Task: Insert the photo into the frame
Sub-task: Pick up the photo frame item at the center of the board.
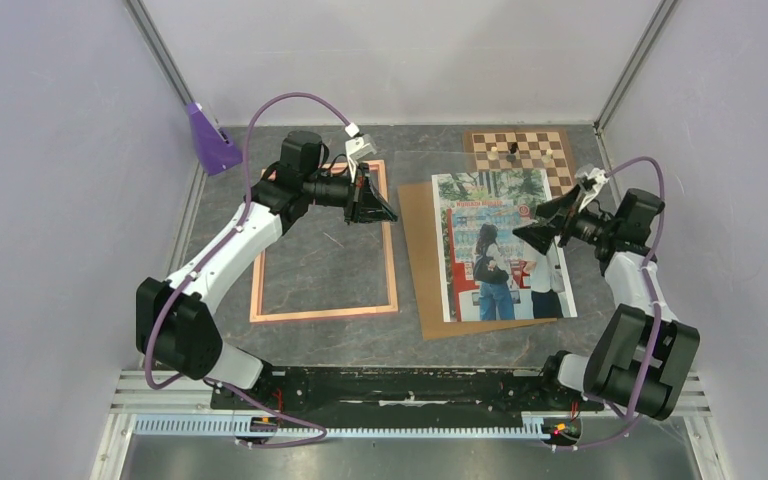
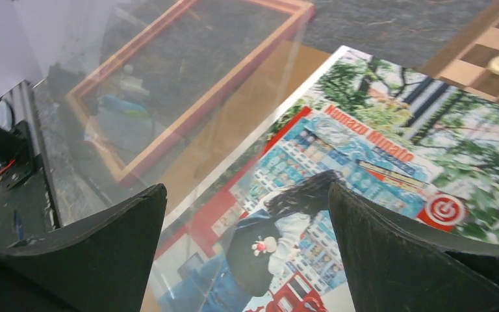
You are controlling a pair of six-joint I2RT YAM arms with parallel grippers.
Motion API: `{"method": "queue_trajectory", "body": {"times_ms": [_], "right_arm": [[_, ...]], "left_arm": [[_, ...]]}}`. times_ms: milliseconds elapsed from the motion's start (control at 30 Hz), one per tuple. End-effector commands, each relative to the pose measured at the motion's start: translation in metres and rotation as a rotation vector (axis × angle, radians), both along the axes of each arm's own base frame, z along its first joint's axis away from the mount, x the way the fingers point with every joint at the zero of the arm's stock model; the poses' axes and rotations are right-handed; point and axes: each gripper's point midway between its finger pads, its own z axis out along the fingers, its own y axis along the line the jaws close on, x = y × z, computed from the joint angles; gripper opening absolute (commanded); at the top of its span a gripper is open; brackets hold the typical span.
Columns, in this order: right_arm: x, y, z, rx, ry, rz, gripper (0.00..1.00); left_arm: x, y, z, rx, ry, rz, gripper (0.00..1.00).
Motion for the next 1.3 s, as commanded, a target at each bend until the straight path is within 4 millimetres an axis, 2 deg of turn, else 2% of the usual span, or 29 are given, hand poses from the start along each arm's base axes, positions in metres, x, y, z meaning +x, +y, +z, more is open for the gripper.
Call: {"method": "queue_trajectory", "body": {"times_ms": [0, 100, 200, 267, 467, 700, 1067, 1133, 1267], "right_arm": [[-0.019, 0.024, 0.005, -0.002, -0.07, 0.161, 0.98], [-0.026, 0.036, 0.006, 0.0, -0.075, 0.22, 0.97], [-0.028, 0.043, 0.008, 0.0, -0.084, 0.263, 0.92], [-0.031, 0.045, 0.009, 0.002, -0.082, 0.283, 0.86], [-0.04, 0.047, 0.013, -0.012, -0.1, 0.313, 0.59], [-0.044, 0.047, 0.017, -0.041, -0.109, 0.314, 0.42], [-0.048, 0.048, 0.031, -0.055, -0.147, 0.318, 0.09], [-0.049, 0.049, 0.032, -0.057, -0.15, 0.319, 0.01], [-0.05, 0.048, 0.036, -0.052, -0.15, 0.313, 0.0]], "left_arm": [[-0.003, -0.002, 0.031, -0.064, -0.125, -0.064, 0.02], [-0.001, -0.004, 0.03, -0.073, -0.123, -0.074, 0.02], [-0.002, -0.006, 0.03, -0.084, -0.121, -0.095, 0.02], [-0.002, -0.006, 0.03, -0.087, -0.123, -0.102, 0.02], [0.003, -0.007, 0.022, -0.073, -0.129, -0.102, 0.02], [0.016, -0.003, 0.015, -0.055, -0.146, -0.075, 0.02], [0.027, 0.005, 0.002, -0.019, -0.155, -0.061, 0.02], [0.029, 0.005, 0.0, -0.015, -0.153, -0.061, 0.05], [0.03, 0.005, -0.002, -0.011, -0.155, -0.061, 0.16]]}}
